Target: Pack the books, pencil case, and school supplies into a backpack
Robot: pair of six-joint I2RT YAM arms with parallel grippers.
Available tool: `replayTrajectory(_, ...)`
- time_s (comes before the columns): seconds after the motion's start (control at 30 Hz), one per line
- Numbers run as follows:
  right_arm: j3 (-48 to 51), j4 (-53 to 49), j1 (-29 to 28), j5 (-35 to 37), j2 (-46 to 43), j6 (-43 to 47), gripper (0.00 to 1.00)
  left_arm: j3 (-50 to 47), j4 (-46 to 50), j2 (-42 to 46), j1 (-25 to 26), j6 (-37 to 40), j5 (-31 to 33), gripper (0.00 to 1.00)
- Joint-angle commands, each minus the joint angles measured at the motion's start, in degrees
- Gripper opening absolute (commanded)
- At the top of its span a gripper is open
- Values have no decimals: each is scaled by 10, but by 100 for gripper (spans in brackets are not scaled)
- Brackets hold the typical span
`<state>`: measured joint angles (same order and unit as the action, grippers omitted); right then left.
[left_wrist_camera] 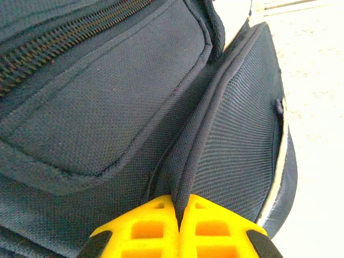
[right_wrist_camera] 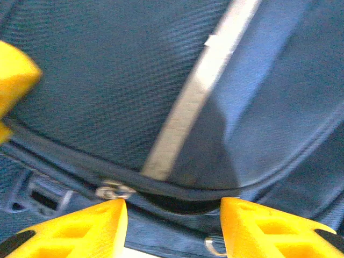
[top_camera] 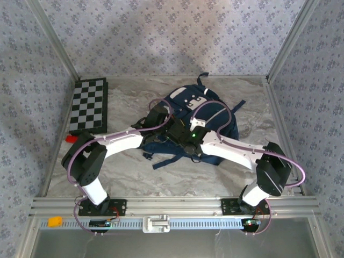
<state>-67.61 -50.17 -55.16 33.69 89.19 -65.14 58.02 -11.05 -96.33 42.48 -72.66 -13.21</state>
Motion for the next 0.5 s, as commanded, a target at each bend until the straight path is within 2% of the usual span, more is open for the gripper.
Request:
replayTrajectory(0.0, 30, -68, 2, 43, -38, -2, 49, 14, 17, 41, -3, 31, 5, 0)
replayTrajectory(0.13, 50, -96, 3, 36, -78, 11, 47, 13, 19, 38, -12, 29, 1, 0)
replayTrajectory(0.23, 54, -43, -3, 0, -96, 37, 49, 14, 0, 32, -12, 13, -19, 0)
replayTrajectory(0.27, 56, -22, -6, -22, -98, 36, 52, 12, -10, 29, -11, -5, -28, 0)
replayTrajectory(0.37, 60, 45, -3, -64, -102, 33, 52, -5, -51, 31, -5, -52, -34, 0)
replayTrajectory(0.47, 34, 46, -2, -69, -89, 3, 50, -4, -56, 30, -1, -76, -48, 0)
